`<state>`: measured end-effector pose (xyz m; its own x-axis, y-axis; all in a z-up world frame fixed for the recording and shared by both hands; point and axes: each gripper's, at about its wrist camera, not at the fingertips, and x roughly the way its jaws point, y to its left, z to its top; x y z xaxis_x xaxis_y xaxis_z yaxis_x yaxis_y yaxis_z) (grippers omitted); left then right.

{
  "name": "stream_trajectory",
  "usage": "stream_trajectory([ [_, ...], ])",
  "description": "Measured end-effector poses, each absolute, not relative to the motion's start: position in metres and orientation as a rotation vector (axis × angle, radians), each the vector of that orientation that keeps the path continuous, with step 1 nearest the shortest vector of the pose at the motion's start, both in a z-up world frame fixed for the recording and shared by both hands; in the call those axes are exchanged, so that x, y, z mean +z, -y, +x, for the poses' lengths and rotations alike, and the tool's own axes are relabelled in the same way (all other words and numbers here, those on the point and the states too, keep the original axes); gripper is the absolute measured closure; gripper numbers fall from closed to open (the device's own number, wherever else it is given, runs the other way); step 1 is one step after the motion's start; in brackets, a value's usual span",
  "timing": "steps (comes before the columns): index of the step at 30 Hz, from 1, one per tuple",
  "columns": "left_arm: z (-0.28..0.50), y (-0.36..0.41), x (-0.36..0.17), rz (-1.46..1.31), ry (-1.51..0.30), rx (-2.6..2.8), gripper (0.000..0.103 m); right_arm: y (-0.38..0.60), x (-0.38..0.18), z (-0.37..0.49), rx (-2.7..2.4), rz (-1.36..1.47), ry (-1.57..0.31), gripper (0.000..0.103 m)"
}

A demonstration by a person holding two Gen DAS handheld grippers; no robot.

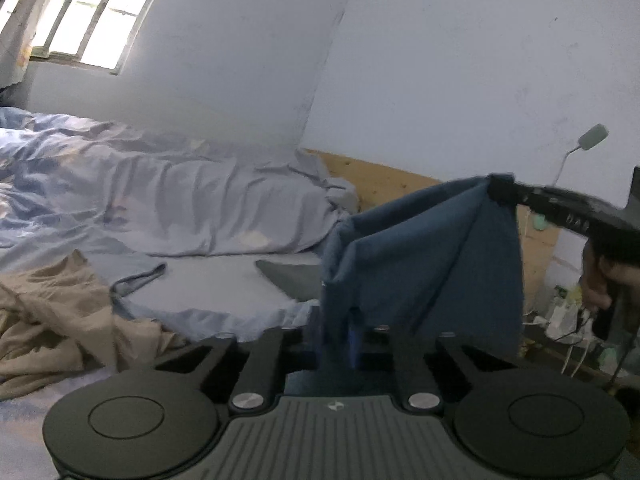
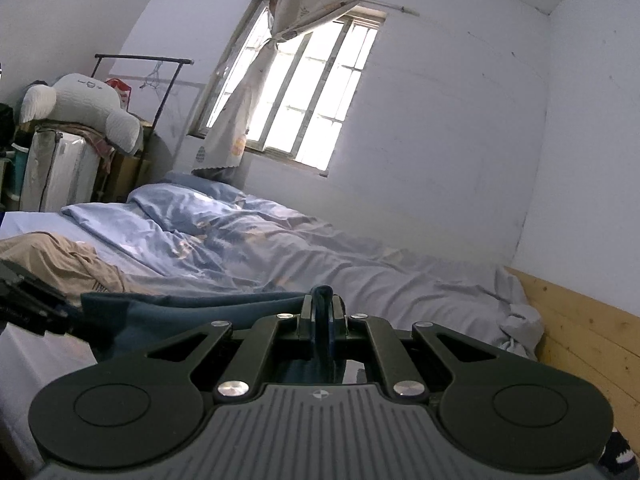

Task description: Fold clothes

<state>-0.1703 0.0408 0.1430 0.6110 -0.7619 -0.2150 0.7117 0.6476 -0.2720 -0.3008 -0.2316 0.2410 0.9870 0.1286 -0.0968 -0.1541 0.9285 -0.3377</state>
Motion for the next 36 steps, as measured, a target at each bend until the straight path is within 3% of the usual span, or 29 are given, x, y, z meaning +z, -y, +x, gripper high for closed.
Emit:
stream_trajectory([
  [12,-0.175,-0.008,0.225,-0.138,-0.195,-0.884,0.100,0.285,0.271,-0.314,0.014,-0.290,0.002,0.100],
  [23,-0.174,0.094,0.309,-0.119,-0.125,-1.058,0.100,0.373,0.334,-0.300,-0.180,-0.271,0.112,0.100],
  [36,-0.106,0.220,0.300,-0.220,-0.245,-1.156,0.100,0.487,0.338,-0.218,-0.284,-0.302,0.032,0.100],
])
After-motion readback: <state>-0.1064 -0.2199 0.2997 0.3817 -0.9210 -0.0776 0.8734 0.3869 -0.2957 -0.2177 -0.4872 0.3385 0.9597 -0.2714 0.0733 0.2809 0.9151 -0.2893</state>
